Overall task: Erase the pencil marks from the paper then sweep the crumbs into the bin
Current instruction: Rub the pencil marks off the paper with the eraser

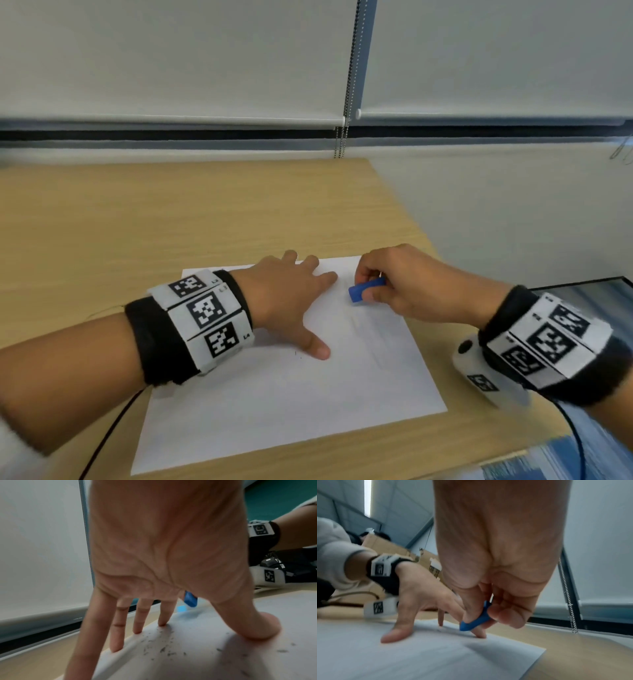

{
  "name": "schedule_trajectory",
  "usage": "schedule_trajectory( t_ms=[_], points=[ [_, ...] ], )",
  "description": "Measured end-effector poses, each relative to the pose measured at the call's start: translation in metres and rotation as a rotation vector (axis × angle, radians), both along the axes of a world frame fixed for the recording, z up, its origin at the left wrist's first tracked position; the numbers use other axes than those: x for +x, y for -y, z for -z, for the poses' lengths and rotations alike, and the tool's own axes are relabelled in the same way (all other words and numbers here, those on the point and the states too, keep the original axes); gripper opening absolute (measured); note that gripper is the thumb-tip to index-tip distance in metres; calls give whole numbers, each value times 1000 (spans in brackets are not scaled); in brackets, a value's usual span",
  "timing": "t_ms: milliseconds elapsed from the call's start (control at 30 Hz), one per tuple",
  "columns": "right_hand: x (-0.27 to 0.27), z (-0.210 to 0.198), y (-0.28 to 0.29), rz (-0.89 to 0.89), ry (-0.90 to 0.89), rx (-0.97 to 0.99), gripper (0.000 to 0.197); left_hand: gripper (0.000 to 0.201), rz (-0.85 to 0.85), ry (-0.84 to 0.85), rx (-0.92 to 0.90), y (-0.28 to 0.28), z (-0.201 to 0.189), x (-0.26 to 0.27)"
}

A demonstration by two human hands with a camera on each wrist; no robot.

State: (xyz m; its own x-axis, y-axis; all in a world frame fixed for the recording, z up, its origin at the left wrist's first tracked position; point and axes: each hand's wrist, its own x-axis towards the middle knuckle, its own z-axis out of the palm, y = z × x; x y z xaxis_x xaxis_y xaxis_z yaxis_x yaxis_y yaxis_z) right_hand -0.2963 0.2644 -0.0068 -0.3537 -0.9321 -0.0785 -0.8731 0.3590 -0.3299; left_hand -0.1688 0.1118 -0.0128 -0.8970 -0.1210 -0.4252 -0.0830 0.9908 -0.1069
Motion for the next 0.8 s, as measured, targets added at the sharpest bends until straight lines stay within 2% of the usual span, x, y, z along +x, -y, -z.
schedule_trajectory(
  t_ms=[167, 300, 433, 500, 667, 800],
  points=[
    [-6, 1, 33, -118, 37, 16, 14, 111, -62, 45, 68, 1, 0, -1],
    [-12, 1, 35, -139, 124, 42, 5, 116, -65, 53, 50, 3, 2, -2],
    [-11, -4, 30, -221, 253, 233, 5, 118, -66, 79, 40, 4, 3, -3],
    [-13, -5, 36, -193, 248, 239, 7, 119, -69, 83, 49, 3, 3, -3],
    [-19, -1, 42, -89, 248, 114, 9, 120, -81, 77, 57, 6, 5, -3],
    [-14, -7, 28, -208, 403, 399, 10, 121, -82, 85, 53, 6, 6, -3]
  ],
)
